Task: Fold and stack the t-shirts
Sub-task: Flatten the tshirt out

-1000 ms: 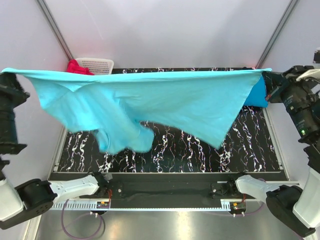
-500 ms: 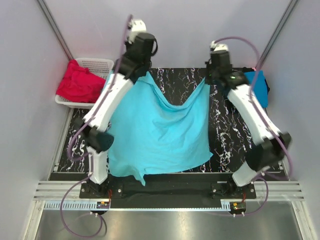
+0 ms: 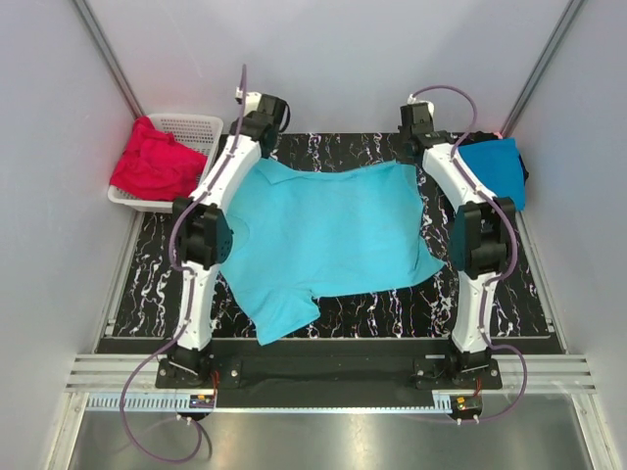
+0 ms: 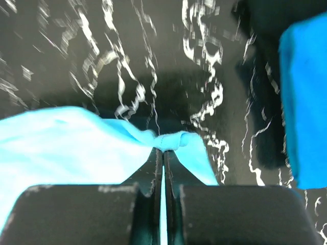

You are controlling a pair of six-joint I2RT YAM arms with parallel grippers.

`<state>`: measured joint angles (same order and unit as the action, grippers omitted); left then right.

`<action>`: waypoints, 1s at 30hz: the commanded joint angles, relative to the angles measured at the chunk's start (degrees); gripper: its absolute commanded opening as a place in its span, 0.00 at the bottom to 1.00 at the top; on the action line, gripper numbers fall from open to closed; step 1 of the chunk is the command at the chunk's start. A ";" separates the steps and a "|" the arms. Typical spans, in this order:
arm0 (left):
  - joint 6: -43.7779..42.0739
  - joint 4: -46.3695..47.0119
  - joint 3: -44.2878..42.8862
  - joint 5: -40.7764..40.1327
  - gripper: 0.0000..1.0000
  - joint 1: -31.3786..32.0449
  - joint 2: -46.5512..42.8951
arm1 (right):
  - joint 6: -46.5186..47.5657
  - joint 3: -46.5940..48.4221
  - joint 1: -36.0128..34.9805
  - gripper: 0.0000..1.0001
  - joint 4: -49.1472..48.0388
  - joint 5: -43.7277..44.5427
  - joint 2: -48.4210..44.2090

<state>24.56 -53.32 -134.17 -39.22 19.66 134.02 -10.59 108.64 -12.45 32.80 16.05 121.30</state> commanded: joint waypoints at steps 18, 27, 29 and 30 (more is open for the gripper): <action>-6.28 -4.50 8.65 -9.02 0.00 7.57 -41.62 | 4.88 -13.81 -5.04 0.00 5.16 13.21 -44.73; -3.64 -8.99 15.16 -22.03 0.00 16.37 -62.28 | 6.72 -9.06 -9.79 0.00 12.46 20.15 -58.00; -3.90 -9.08 15.69 -22.48 0.00 16.99 -65.71 | 7.77 -8.45 -10.14 0.00 12.99 19.55 -59.15; -4.08 -9.08 15.87 -22.56 0.00 17.16 -66.42 | 8.04 -8.36 -10.31 0.00 13.08 18.93 -60.11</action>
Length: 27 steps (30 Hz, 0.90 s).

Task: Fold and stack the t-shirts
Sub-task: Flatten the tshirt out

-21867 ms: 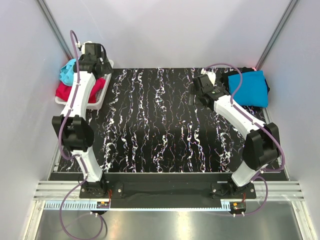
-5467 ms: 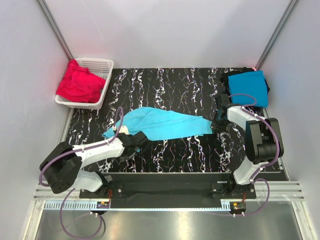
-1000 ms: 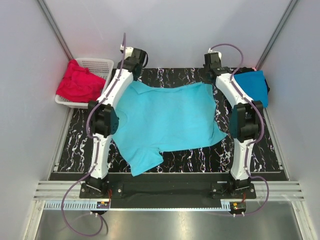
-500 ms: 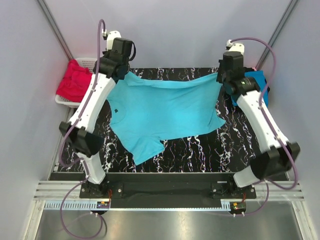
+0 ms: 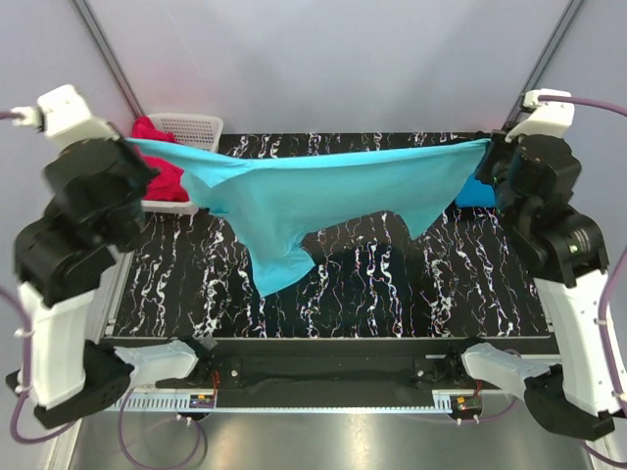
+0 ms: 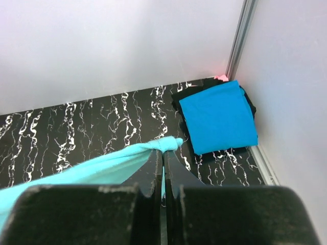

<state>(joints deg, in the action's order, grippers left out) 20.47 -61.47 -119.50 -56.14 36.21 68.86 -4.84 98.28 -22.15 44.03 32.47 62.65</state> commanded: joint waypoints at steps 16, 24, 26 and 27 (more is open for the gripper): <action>-8.60 -1.02 -13.55 -6.87 0.00 3.78 6.88 | 6.23 10.95 -1.23 0.00 2.73 -0.74 0.71; -10.89 -2.15 -18.75 -9.43 0.00 5.80 13.05 | 5.55 12.29 -1.31 0.00 4.13 -2.31 0.99; -8.88 -2.69 -16.74 -10.91 0.00 8.42 10.17 | 5.37 12.11 -1.31 0.00 4.48 -3.20 -0.42; -8.43 -2.69 -16.21 -11.36 0.00 9.23 9.20 | 5.63 12.11 -1.23 0.00 4.57 -3.46 -0.95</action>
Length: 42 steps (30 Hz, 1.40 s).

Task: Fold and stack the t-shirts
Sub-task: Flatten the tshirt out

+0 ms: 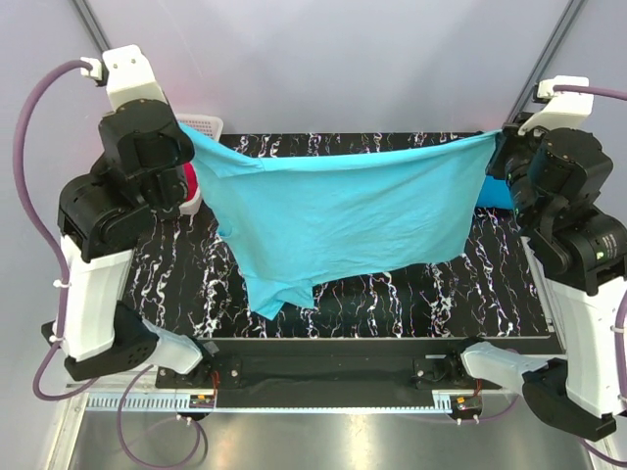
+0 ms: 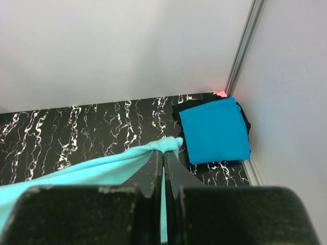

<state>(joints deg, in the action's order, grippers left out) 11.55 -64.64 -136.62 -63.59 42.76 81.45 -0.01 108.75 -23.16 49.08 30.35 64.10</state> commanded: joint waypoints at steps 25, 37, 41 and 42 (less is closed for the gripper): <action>-30.84 47.69 20.09 -17.44 0.00 7.35 -4.22 | 0.72 -5.65 -0.31 0.00 -9.35 2.07 3.39; 19.04 10.24 20.89 27.37 0.00 -24.74 29.52 | -12.55 -17.61 10.40 0.00 -22.17 -6.95 26.15; 15.09 8.83 4.64 30.72 0.00 -27.72 48.04 | -11.59 -10.42 14.89 0.00 -24.56 -12.23 43.16; 14.64 8.48 -2.44 31.33 0.00 -28.26 50.62 | -11.24 -6.31 15.33 0.00 -24.91 -12.94 46.00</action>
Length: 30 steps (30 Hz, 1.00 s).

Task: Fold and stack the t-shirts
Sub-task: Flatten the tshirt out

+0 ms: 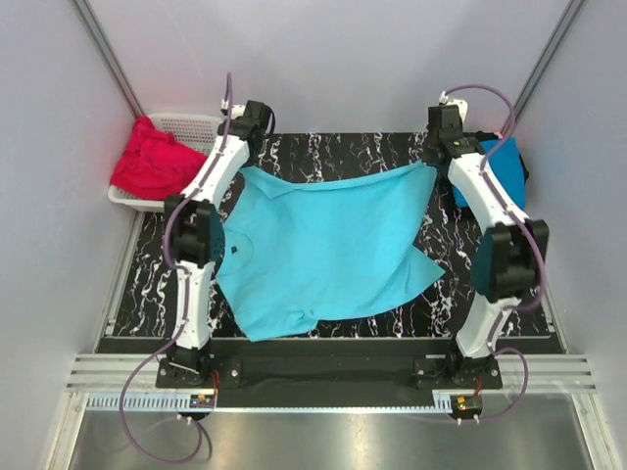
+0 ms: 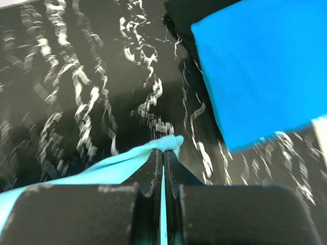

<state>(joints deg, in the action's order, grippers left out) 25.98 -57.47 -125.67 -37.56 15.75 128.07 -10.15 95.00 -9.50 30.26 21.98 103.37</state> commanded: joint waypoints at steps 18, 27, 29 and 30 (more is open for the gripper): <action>-2.86 22.32 -4.85 0.04 0.99 -3.79 5.62 | 0.92 21.99 4.40 0.52 -7.76 -25.32 25.04; -5.51 22.06 13.99 4.15 0.99 0.77 -10.80 | 0.67 7.50 2.55 0.50 -7.59 -16.54 12.66; -3.32 20.14 16.15 5.74 0.99 3.32 -14.50 | -1.96 0.41 2.55 0.50 -7.59 -15.04 8.02; 1.40 18.21 15.98 7.66 0.99 3.76 -15.12 | -3.02 -1.90 2.55 0.50 -7.15 -15.12 6.42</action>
<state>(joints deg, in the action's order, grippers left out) 22.22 -38.46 -110.83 -33.30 16.60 119.33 -10.44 98.96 -6.37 23.11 3.05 117.89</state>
